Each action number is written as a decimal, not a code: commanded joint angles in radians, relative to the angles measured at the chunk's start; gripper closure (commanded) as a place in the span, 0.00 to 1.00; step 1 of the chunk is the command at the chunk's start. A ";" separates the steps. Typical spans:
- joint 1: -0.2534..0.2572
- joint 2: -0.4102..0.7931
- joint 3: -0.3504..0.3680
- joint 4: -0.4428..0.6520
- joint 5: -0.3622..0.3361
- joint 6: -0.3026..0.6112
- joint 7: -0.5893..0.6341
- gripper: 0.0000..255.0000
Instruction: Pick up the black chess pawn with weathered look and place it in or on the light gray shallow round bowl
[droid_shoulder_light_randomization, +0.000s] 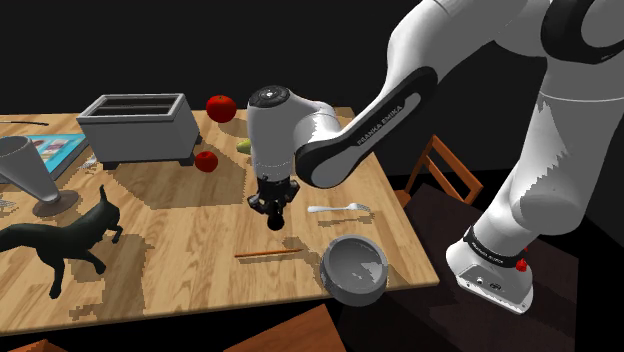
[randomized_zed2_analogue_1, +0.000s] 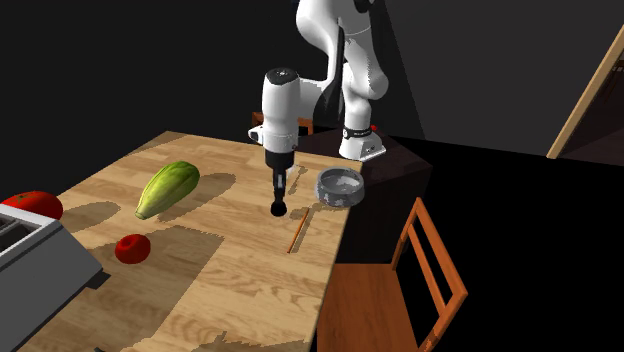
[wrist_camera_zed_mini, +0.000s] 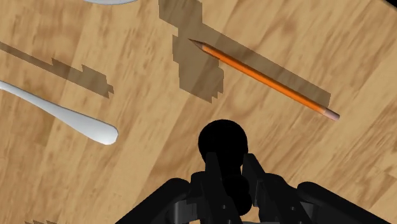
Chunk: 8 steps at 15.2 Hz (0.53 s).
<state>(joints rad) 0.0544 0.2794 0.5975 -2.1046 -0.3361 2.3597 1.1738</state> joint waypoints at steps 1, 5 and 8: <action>-0.007 -0.021 0.009 0.007 0.021 -0.023 -0.016 1.00; -0.018 -0.058 0.023 0.022 0.058 -0.065 -0.043 1.00; -0.025 -0.084 0.031 0.035 0.083 -0.098 -0.062 1.00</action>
<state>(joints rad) 0.0328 0.2052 0.6256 -2.0742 -0.2625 2.2735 1.1198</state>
